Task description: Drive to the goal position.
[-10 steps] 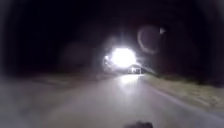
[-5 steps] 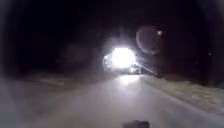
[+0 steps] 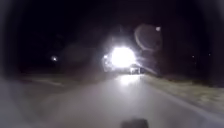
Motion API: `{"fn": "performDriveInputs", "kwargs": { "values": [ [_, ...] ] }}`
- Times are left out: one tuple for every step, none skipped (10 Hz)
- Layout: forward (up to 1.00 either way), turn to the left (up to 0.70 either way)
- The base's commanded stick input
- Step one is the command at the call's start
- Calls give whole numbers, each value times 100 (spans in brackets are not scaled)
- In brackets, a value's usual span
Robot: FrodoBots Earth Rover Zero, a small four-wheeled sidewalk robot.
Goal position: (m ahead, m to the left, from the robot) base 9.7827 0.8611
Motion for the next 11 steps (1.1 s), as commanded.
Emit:
{"fn": "performDriveInputs", "kwargs": {
  "values": [
    [85, 0],
    [85, 0],
    [85, 0],
    [85, 0],
    [85, 0],
    [85, 0],
    [85, 0],
    [85, 0],
    [85, 0],
    [85, 0],
    [85, 0]
  ]
}}
